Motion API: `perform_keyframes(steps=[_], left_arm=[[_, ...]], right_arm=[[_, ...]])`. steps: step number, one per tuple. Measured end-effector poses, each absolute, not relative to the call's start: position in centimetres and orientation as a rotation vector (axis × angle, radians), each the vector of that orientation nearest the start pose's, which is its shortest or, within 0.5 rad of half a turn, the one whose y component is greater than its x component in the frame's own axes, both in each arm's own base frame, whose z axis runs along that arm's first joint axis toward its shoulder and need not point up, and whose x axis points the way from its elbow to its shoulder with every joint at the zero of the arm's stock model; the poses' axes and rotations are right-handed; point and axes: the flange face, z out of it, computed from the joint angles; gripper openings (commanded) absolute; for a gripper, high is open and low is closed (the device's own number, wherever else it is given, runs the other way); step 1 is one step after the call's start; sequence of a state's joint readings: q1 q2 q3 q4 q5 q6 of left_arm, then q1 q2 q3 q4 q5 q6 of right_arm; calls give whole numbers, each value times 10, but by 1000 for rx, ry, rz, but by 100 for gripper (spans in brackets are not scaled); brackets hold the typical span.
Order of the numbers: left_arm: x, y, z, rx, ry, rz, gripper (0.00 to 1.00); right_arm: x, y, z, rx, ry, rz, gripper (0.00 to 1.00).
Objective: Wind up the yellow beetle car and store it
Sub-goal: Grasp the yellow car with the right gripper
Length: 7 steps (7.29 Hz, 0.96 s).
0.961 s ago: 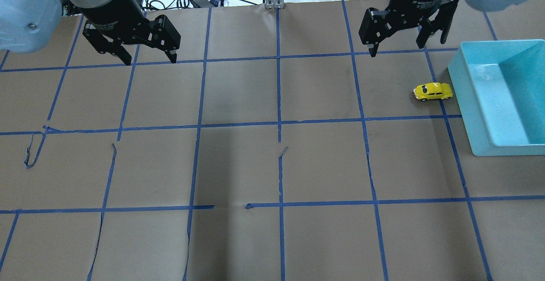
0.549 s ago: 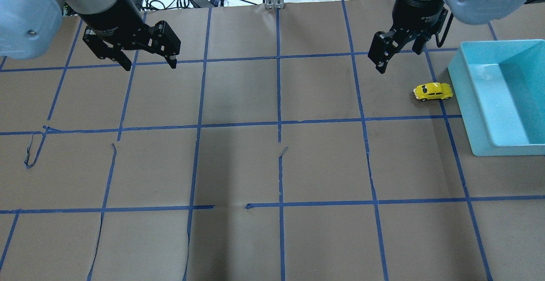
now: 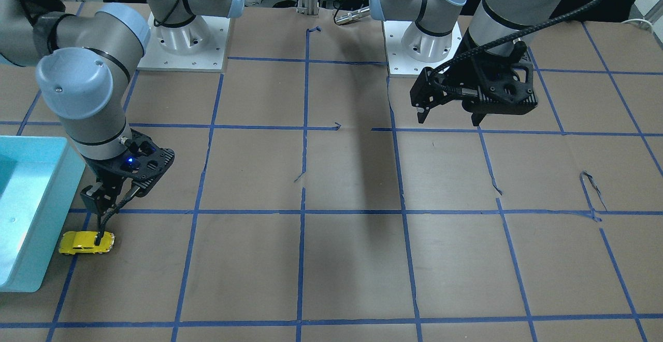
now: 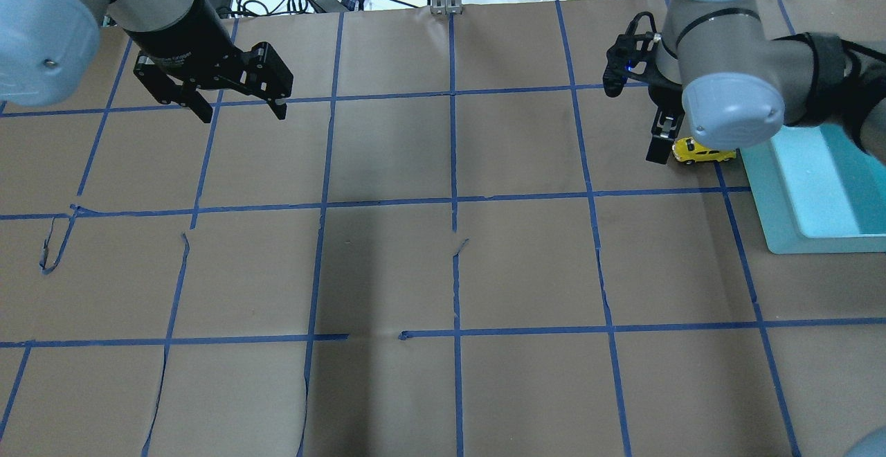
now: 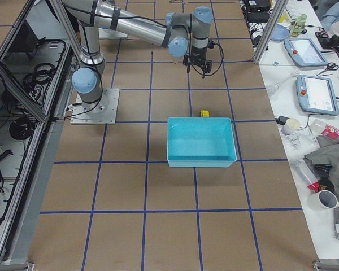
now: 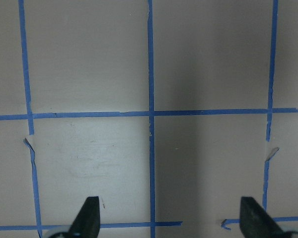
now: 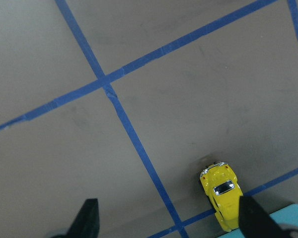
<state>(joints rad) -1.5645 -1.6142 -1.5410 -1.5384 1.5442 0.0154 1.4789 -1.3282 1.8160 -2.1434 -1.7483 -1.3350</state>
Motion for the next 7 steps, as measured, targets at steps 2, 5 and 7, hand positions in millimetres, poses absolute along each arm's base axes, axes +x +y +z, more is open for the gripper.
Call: perform_keyframes(steps=[2, 5, 7], left_arm=[[-132, -509, 480, 14, 3167, -17, 100], [-133, -507, 475, 9, 3167, -3, 100], [-132, -504, 469, 6, 3167, 13, 100]], right_arm=[[15, -577, 258, -2255, 2473, 167, 95], [-17, -616, 215, -2549, 2255, 274, 89], [-23, -630, 197, -2576, 2227, 302, 81]])
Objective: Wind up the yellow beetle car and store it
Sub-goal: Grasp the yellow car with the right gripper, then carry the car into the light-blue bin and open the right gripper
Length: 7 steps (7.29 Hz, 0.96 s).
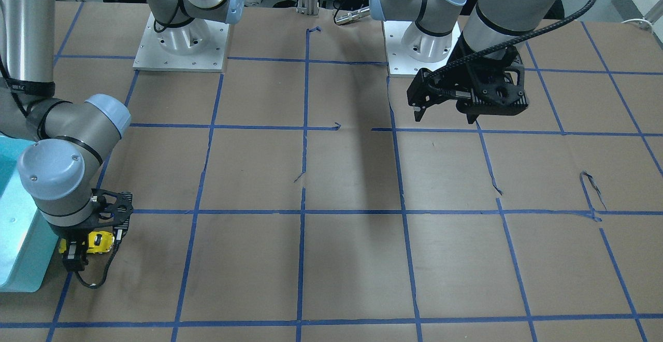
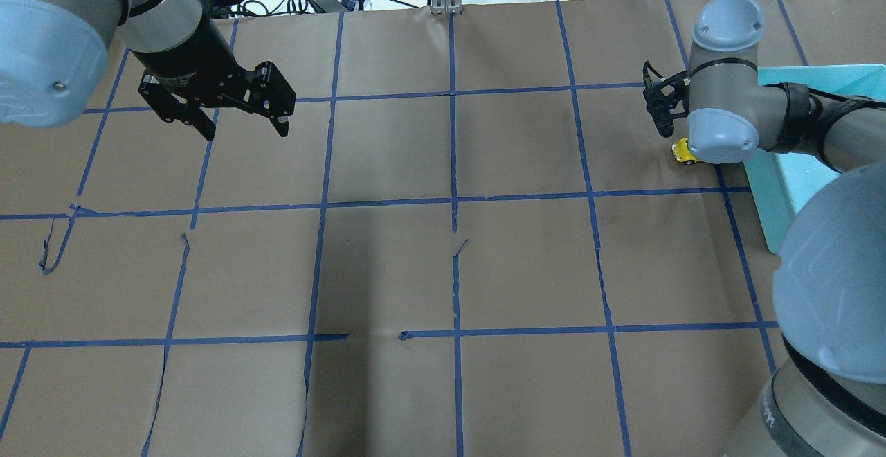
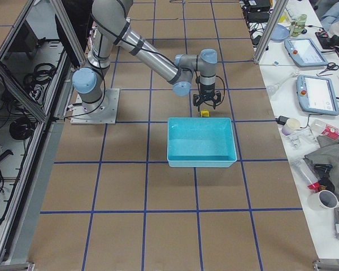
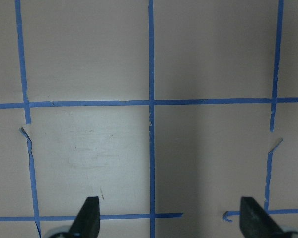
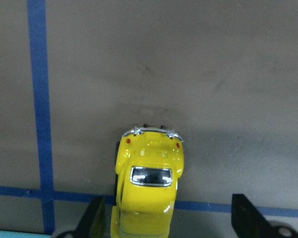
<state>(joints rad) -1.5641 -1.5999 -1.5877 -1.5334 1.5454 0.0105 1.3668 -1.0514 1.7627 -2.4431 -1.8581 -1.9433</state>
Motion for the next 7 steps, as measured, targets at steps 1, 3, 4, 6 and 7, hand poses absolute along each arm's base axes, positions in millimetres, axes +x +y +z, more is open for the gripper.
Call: perform_keyframes(steps=[1, 3, 4, 6, 7], left_arm=[[-132, -503, 467, 8, 3168, 14, 100], [-130, -503, 466, 7, 3167, 14, 100], [-130, -503, 465, 6, 3167, 16, 100], [-125, -505, 464, -1, 3150, 17, 100], [-123, -505, 464, -6, 3138, 18, 100]], right_arm=[[-24, -631, 191, -2575, 2220, 318, 78], [-26, -630, 186, -2570, 2211, 343, 47], [-26, -630, 186, -2569, 2209, 353, 20], [-27, -629, 189, -2570, 2214, 367, 0], [-27, -628, 196, -2568, 2218, 367, 0]])
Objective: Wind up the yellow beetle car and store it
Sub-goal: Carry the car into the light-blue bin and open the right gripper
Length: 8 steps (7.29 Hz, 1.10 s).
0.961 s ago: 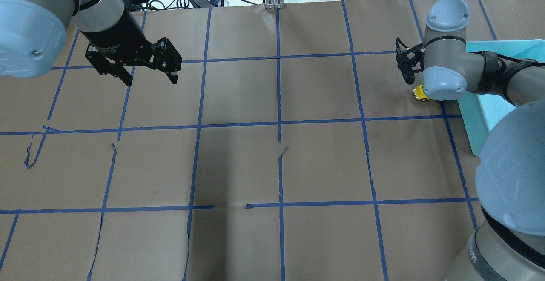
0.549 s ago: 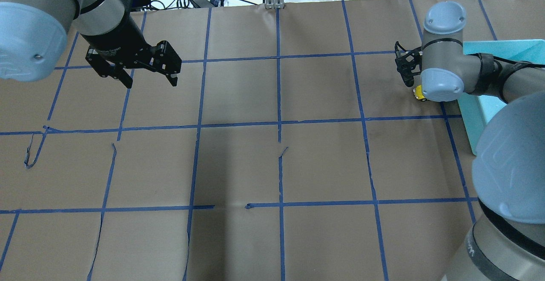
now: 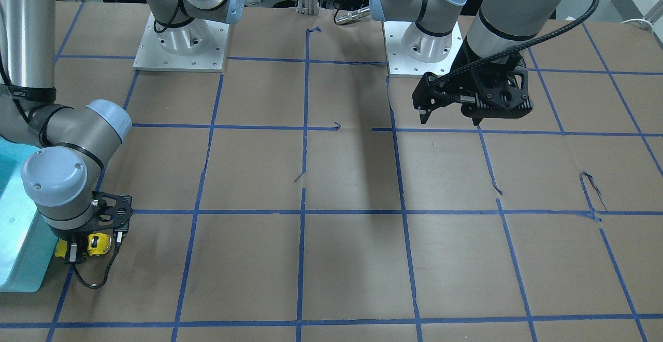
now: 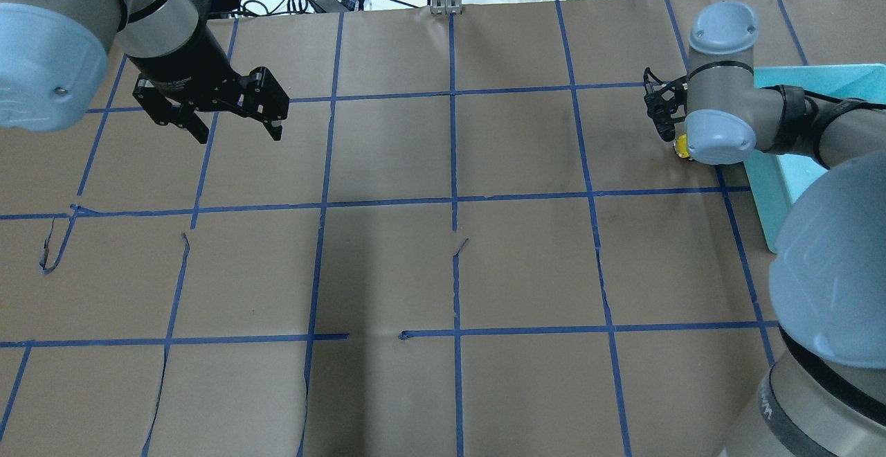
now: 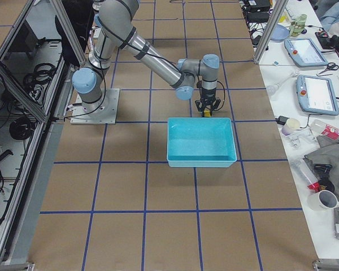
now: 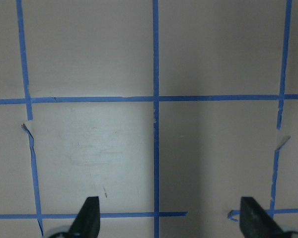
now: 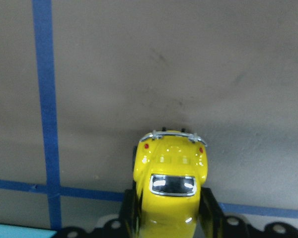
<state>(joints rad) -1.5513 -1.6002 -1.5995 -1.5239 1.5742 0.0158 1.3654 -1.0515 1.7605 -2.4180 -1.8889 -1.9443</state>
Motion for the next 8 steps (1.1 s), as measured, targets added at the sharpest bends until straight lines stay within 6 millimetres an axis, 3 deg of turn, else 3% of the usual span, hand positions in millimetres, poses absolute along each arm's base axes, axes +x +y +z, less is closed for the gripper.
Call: perform_keyframes(steps=[1, 3, 5, 6, 8], left_arm=[[-122, -506, 463, -10, 3134, 20, 100], [-120, -507, 461, -11, 3131, 26, 100], [-120, -507, 460, -13, 3131, 29, 100], [-120, -508, 459, -12, 3130, 31, 100], [-120, -508, 458, -12, 3131, 33, 100]], right_arm=[[-24, -626, 213, -2562, 2229, 352, 0], [-17, -618, 269, -2550, 2286, 250, 0], [-30, -622, 313, -2569, 2320, 241, 0], [-56, -625, 326, -2565, 2318, 269, 0], [-125, -618, 314, -2507, 2307, 300, 0]])
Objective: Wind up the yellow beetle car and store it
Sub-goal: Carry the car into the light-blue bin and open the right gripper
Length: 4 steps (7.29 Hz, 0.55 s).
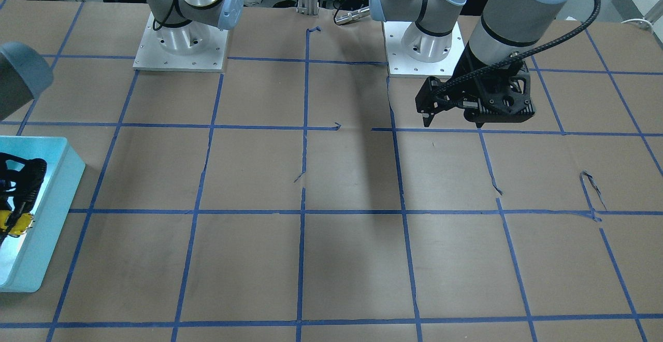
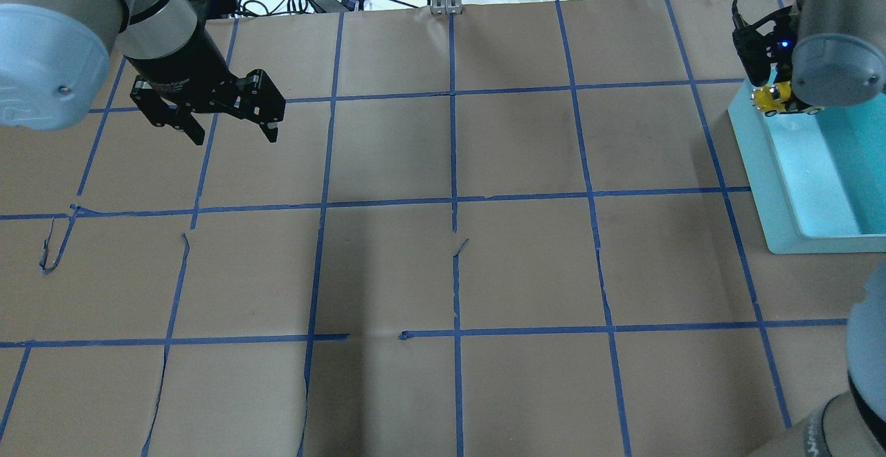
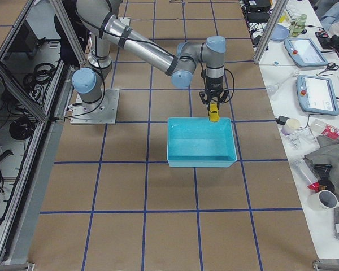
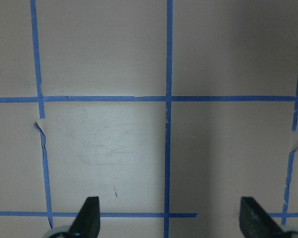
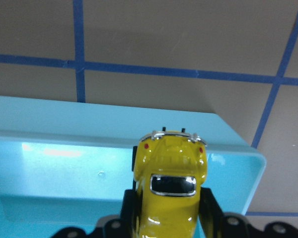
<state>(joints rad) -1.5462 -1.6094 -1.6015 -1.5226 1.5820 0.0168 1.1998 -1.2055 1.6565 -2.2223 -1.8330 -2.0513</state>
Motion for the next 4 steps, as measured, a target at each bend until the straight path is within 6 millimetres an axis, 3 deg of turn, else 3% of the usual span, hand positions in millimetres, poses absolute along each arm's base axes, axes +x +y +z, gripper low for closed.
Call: perform_keyframes(steps=[2, 3, 4], left_arm=[[-119, -510, 456, -10, 3121, 39, 100], [-117, -510, 456, -8, 3103, 42, 100], [-116, -510, 454, -7, 3089, 45, 100]], right_arm=[[-181, -611, 269, -2423, 2339, 303, 0], [-199, -609, 242, -2402, 2345, 316, 38], [-206, -606, 222, -2390, 2338, 323, 85]])
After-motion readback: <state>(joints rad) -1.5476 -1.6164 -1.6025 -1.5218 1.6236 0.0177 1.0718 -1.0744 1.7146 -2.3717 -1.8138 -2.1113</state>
